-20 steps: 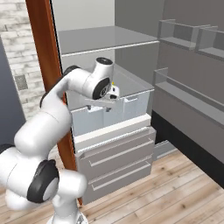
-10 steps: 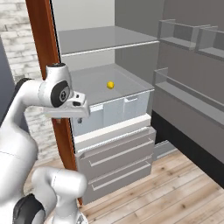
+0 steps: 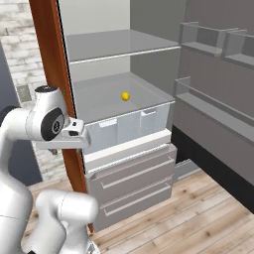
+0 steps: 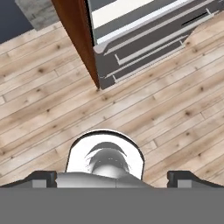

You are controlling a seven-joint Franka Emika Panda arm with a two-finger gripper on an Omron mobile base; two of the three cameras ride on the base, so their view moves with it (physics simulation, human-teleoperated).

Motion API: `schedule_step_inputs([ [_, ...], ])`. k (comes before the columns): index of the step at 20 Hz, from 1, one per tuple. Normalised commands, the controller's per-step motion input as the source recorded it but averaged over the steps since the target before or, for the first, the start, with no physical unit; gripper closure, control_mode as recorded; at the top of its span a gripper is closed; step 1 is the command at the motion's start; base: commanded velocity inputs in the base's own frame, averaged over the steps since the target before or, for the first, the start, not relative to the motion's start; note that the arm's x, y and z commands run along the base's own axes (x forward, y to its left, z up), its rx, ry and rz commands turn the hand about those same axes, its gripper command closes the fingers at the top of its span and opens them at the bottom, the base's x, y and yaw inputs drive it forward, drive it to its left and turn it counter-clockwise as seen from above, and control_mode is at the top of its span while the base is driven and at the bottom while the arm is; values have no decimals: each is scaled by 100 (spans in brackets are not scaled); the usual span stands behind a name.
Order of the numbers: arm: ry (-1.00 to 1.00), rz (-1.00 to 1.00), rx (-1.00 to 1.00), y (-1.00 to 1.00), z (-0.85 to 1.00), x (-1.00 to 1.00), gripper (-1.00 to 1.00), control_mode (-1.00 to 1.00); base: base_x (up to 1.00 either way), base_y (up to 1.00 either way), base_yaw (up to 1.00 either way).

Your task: Retrieve a lemon from the fridge and place it on the cutting board with the fish.

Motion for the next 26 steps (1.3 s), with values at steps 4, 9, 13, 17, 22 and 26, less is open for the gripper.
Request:
schedule_step_inputs([
  [4,0,31,0,23,-3,6,-100,-100,0,0,0],
  [9,-1,12,0,0,0,3,-100,100,4,-39,30],
  [13,0,0,0,0,0,0,-100,100,22,-66,30],
  [17,0,0,0,0,0,0,-100,100,33,-82,31],
  [22,0,0,0,0,0,0,-100,100,53,-79,33],
  [26,0,0,0,0,0,0,-100,100,30,-64,28],
])
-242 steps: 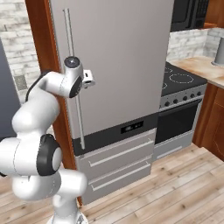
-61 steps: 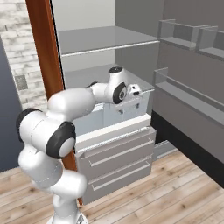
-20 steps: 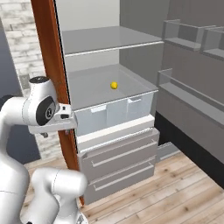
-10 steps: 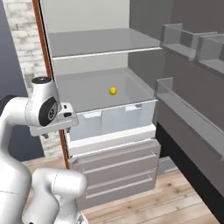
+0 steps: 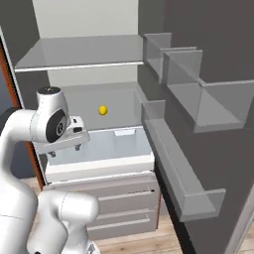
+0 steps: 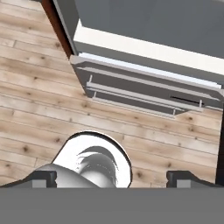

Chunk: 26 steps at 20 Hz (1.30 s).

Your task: Retrieve a lemon from the fridge and place it on the cutting board with the fish.

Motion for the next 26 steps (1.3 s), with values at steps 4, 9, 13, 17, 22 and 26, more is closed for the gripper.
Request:
schedule_step_inputs([
  [4,0,0,0,0,0,0,-100,100,50,1,5],
  [9,0,0,0,0,0,0,-100,100,49,24,-13],
  [13,0,0,0,0,0,0,-100,100,45,0,0],
  [17,0,0,0,-1,-2,0,-100,-100,9,0,0],
  [22,-38,0,3,-1,-3,0,-100,-100,0,0,0],
  [26,-28,-17,3,-11,0,29,-100,-100,0,0,0],
])
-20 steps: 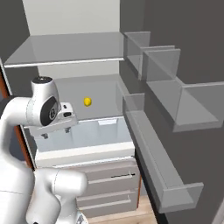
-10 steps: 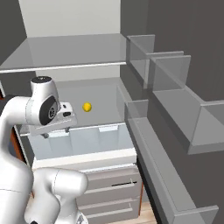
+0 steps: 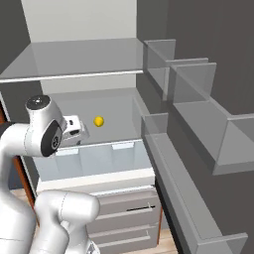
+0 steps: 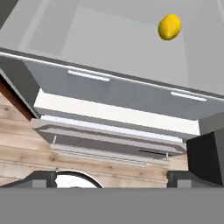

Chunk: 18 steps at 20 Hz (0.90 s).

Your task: Retrieve a lemon from the fridge and place it on the cutting board with the fish.

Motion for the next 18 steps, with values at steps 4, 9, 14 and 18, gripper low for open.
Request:
schedule_step_inputs([
  [4,-3,-41,21,-9,8,22,-100,-100,0,0,0],
  [9,0,-22,24,-10,11,32,-100,-100,0,0,0],
  [14,0,0,-2,0,5,20,-100,-100,0,0,0],
  [18,0,0,-1,0,7,49,-100,-100,0,0,0],
])
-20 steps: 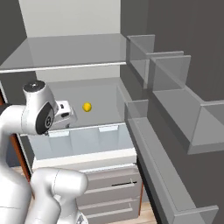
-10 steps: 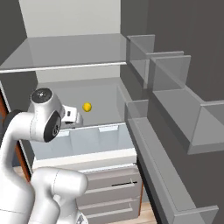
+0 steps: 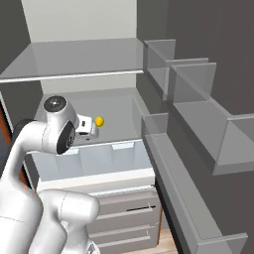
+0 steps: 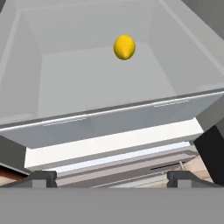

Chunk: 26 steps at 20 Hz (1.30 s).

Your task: Retrieve a lemon from the fridge and place it on the cutting board with the fish.

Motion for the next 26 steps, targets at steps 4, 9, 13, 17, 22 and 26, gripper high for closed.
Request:
schedule_step_inputs([
  [4,0,1,0,0,0,56,-100,-100,0,0,0],
  [9,0,0,0,7,2,65,-100,-100,0,0,0],
  [13,0,0,0,11,0,46,-100,-100,0,0,0],
  [17,0,0,0,-6,-1,52,-100,-100,0,0,0],
  [22,-1,1,0,-3,-13,39,-100,-100,0,0,0],
  [26,-1,0,0,0,-6,45,-100,-100,0,0,0],
])
